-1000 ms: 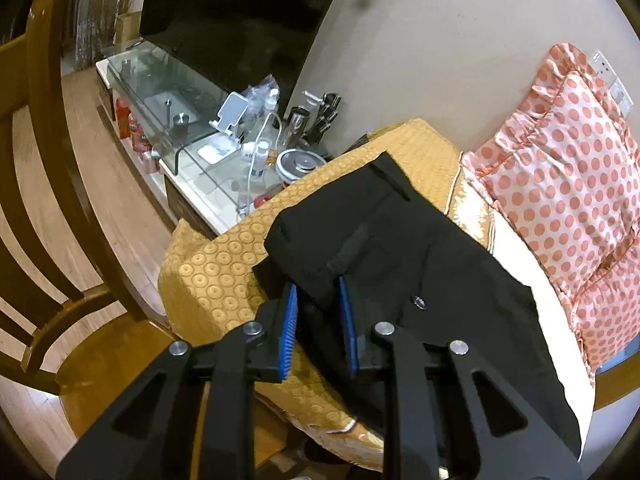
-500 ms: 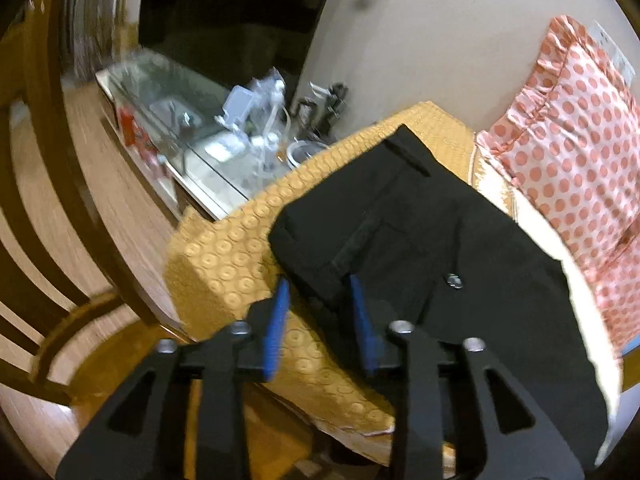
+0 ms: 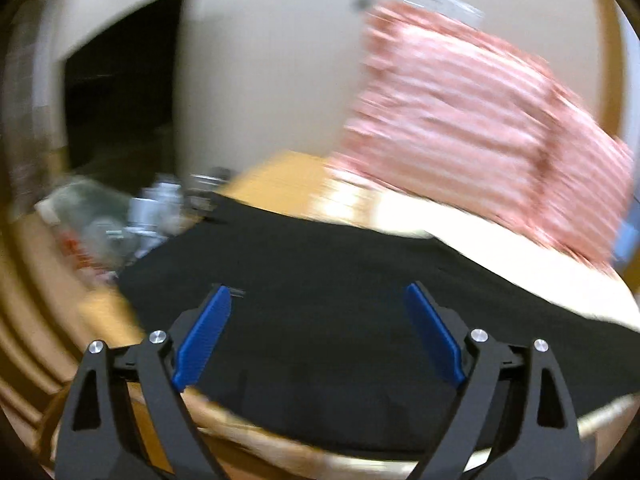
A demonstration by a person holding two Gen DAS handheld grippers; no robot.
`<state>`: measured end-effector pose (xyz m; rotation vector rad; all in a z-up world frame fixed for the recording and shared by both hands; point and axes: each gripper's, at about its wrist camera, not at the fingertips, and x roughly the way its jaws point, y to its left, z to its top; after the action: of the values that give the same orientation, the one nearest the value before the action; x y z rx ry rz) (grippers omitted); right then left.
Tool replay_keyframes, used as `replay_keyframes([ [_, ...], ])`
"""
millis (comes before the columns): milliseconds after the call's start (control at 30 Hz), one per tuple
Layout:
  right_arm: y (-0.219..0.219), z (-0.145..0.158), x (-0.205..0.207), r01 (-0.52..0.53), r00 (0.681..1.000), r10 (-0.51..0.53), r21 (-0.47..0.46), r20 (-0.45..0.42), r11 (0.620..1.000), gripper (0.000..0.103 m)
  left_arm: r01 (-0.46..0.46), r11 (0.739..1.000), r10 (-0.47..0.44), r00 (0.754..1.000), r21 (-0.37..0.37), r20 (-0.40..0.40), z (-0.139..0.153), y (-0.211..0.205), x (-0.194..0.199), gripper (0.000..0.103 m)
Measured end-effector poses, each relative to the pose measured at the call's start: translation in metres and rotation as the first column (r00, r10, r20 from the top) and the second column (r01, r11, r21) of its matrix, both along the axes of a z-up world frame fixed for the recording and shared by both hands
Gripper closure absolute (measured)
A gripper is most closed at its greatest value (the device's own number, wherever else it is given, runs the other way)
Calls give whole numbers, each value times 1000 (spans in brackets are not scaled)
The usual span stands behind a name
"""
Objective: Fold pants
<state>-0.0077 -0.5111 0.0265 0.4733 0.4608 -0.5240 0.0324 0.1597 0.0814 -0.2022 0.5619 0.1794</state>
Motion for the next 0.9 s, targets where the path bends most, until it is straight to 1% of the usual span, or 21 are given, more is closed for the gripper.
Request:
replay_keyframes([
  [67, 12, -2, 12, -63, 998, 63, -36, -5, 997, 49, 103, 994, -103, 994, -20, -22, -12, -30, 13, 14],
  [100, 16, -5, 17, -91, 996, 90, -47, -12, 995, 49, 165, 986, -165, 986, -27, -36, -20, -48, 21, 13],
  [167, 23, -12, 23, -114, 993, 112, -54, -36, 992, 49, 228, 974, -228, 972, -14, -60, -36, -73, 28, 12],
  [233, 25, -23, 29, -125, 989, 121, -44, -87, 991, 49, 266, 964, -265, 960, 0, -92, -53, -90, 32, 12],
  [267, 24, -31, 31, -130, 984, 125, -29, -126, 991, 49, 274, 962, -273, 956, -1, -104, -59, -93, 34, 12],
  [300, 26, -30, 24, -124, 988, 117, -70, -104, 990, 51, 275, 961, -274, 954, -5, -119, -66, -95, 36, 12],
  [333, 27, -28, 18, -105, 990, 97, -83, -100, 991, 51, 272, 962, -271, 954, -10, -130, -71, -94, 39, 12],
  [367, 24, -25, 10, -76, 995, 70, -80, -72, 994, 51, 271, 962, -271, 954, -14, -130, -76, -92, 40, 12],
  [400, 16, -22, -2, -32, 999, 30, -66, -26, 997, 51, 275, 961, -274, 956, -1, -108, -77, -92, 37, 8],
  [433, 10, -21, -10, 7, 1000, -8, -51, -4, 999, 51, 275, 961, -274, 956, 0, -107, -77, -92, 36, 7],
  [467, -2, -21, -19, 64, 998, -64, -13, 7, 998, 51, 279, 960, -277, 956, 5, -98, -78, -94, 36, 6],
  [500, -9, -23, -23, 82, 997, -82, 16, 7, 996, 51, 283, 959, -281, 956, 11, -89, -79, -95, 34, 4],
  [567, -24, -35, -29, 107, 994, -107, 116, -8, 987, 51, 290, 956, -286, 955, 44, -73, -82, -100, 30, 2],
  [633, -27, -41, -34, 111, 994, -111, 148, -7, 983, 51, 284, 955, -278, 958, 91, -76, -86, -109, 29, 2],
  [700, -25, -43, -34, 96, 995, -97, 160, 4, 982, 51, 281, 953, -273, 959, 116, -79, -86, -113, 31, 2],
  [800, -17, -45, -28, 59, 998, -60, 162, 0, 985, 51, 284, 952, -277, 958, 111, -74, -87, -112, 31, 2],
  [833, -13, -45, -26, 65, 998, -65, 161, -4, 985, 52, 286, 952, -280, 957, 108, -71, -87, -111, 30, 2],
  [900, -9, -43, -26, 74, 997, -76, 151, 11, 986, 62, 288, 951, -282, 957, 110, -67, -87, -111, 29, 2],
])
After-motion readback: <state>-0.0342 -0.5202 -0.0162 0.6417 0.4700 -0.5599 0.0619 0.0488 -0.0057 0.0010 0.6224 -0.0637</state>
